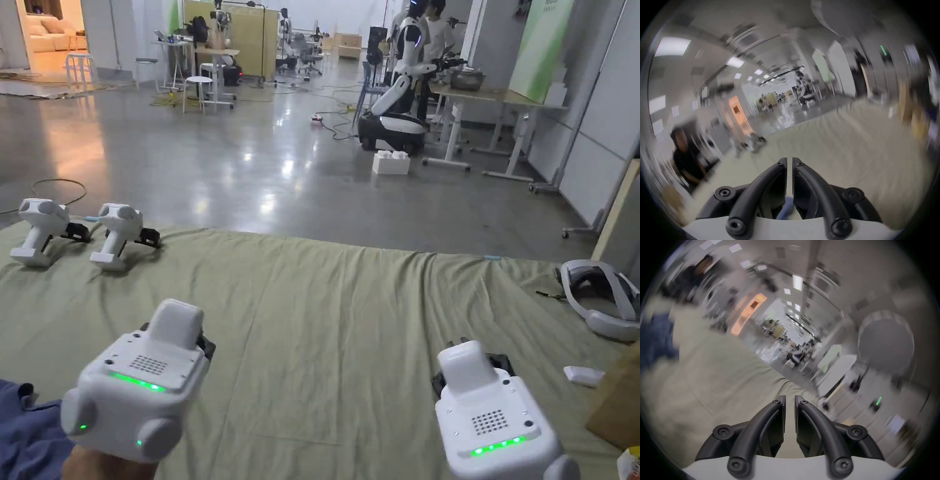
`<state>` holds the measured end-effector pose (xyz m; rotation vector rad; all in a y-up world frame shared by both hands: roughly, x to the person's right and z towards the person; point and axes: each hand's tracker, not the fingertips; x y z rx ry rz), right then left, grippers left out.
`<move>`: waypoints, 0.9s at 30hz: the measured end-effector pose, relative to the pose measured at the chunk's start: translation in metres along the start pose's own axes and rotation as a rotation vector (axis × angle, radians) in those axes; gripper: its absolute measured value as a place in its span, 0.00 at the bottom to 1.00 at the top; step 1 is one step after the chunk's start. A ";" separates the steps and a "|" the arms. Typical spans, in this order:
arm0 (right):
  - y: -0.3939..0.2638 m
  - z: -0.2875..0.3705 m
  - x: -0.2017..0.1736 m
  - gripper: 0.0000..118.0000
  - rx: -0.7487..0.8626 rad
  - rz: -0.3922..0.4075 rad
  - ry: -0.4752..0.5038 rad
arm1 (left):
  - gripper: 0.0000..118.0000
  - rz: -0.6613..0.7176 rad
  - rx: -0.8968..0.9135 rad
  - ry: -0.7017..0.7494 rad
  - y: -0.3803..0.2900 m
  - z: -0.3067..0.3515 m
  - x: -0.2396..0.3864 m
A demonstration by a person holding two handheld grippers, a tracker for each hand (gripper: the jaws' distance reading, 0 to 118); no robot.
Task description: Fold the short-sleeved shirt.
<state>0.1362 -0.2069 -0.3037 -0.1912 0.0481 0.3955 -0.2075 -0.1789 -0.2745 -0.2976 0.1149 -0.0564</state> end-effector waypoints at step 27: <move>0.000 0.019 -0.024 0.12 0.051 -0.303 0.022 | 0.08 0.125 -0.067 0.014 -0.044 0.018 -0.097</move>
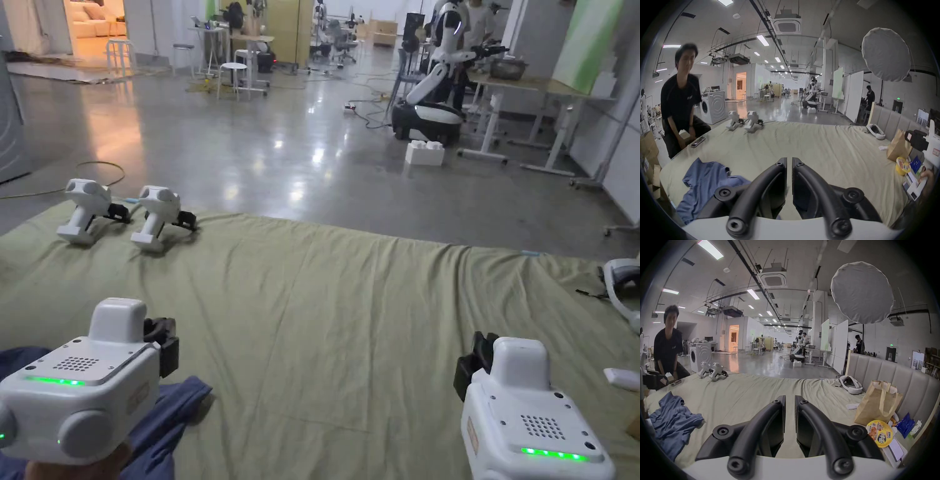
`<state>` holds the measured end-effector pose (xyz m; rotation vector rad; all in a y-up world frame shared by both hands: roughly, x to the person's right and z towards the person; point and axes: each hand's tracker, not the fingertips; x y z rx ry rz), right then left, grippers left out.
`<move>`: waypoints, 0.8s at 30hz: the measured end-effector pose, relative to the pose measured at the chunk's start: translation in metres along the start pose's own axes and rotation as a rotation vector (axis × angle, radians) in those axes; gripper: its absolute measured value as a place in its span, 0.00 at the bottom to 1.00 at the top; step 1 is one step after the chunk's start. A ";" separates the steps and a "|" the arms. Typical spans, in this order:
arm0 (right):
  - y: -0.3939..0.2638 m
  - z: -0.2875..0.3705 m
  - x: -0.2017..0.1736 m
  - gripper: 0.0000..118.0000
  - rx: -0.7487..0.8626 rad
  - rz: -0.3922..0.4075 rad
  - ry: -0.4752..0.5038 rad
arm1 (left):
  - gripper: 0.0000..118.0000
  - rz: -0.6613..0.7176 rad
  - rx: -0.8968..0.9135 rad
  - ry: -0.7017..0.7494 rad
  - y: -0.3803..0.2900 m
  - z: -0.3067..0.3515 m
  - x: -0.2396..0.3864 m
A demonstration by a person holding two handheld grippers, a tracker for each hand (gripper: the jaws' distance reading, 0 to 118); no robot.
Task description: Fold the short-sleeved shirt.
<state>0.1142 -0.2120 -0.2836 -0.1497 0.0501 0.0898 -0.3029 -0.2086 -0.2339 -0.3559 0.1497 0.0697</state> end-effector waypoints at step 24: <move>-0.049 -0.018 -0.036 0.12 -0.194 0.009 0.094 | 0.71 0.132 -0.843 0.136 -0.156 -0.066 -0.178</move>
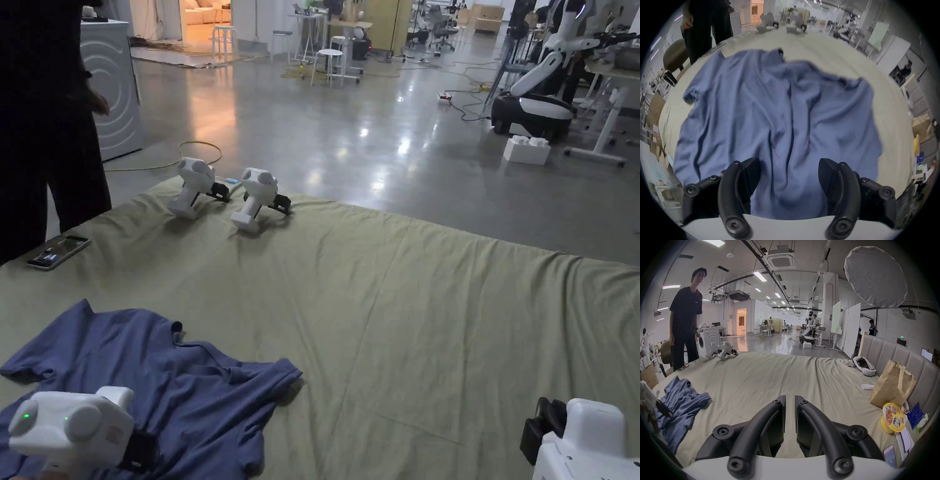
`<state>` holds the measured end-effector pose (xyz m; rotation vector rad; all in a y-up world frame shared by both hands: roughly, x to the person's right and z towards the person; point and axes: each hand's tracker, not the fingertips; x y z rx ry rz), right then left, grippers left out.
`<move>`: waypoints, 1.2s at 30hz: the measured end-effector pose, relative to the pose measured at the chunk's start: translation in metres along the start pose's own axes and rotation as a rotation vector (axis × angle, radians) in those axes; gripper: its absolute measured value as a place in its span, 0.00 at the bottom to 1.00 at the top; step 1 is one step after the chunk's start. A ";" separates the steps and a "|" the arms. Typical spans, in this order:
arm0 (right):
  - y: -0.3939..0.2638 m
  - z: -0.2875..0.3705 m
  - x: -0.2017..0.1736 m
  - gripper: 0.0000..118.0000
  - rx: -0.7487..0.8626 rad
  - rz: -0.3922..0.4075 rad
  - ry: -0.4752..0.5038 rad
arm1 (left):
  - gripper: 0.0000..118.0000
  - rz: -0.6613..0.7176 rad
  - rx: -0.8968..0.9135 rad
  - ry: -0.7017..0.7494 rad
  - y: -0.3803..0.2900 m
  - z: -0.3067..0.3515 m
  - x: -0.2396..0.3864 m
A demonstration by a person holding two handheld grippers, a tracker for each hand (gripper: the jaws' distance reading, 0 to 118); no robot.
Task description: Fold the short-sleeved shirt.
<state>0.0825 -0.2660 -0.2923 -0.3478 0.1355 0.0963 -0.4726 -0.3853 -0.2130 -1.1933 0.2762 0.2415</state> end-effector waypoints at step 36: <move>0.009 0.029 0.023 0.12 0.038 -0.026 -0.006 | 0.04 0.029 0.760 -0.037 0.070 0.201 0.068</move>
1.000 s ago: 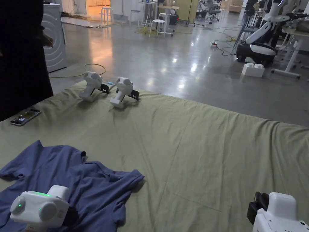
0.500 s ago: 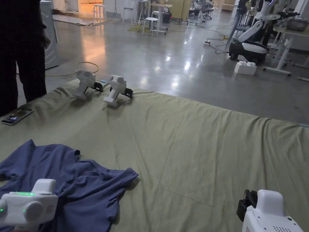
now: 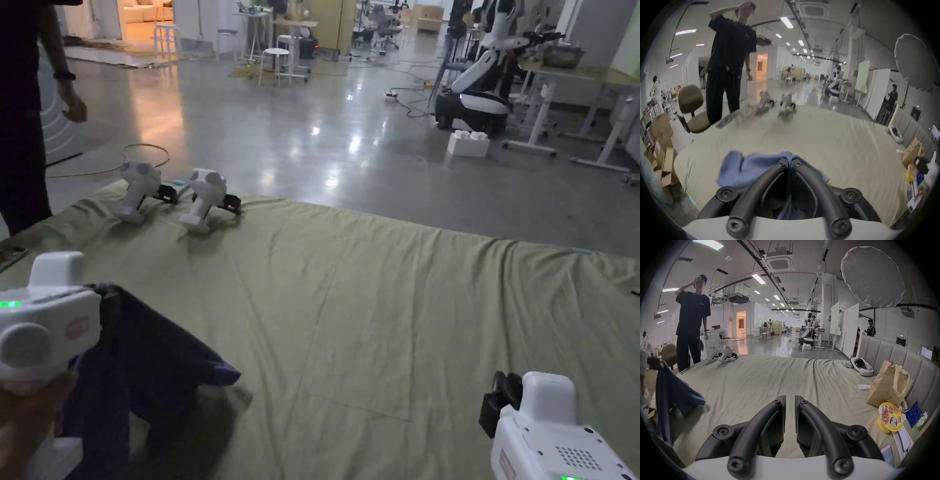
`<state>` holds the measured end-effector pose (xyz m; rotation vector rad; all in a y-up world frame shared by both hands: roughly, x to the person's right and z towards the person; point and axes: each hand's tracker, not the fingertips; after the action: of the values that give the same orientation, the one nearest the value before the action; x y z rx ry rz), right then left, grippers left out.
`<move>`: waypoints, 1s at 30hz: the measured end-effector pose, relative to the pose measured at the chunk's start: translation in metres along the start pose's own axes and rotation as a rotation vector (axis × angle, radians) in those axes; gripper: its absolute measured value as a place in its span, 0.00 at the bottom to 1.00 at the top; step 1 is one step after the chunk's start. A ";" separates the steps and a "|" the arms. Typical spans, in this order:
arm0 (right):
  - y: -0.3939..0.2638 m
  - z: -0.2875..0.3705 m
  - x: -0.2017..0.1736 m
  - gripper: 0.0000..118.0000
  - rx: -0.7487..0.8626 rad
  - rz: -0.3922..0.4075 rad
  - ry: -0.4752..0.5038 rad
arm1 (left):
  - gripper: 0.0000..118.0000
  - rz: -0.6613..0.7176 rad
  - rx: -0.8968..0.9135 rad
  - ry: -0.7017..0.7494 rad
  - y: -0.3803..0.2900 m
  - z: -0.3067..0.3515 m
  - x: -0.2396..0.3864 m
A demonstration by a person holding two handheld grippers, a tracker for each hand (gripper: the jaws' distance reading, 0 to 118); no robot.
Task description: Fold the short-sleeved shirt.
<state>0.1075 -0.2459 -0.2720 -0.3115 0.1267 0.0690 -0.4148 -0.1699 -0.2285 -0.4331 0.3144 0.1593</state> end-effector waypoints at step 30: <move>-0.028 0.080 0.146 0.12 -0.003 -0.124 -0.249 | 0.04 -0.302 -0.255 -0.719 -0.126 -0.008 0.417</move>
<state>0.2635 -0.2404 -0.2078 -0.3109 -0.1394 -0.0152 0.0025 -0.2505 -0.3249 -0.6381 -0.4823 0.0515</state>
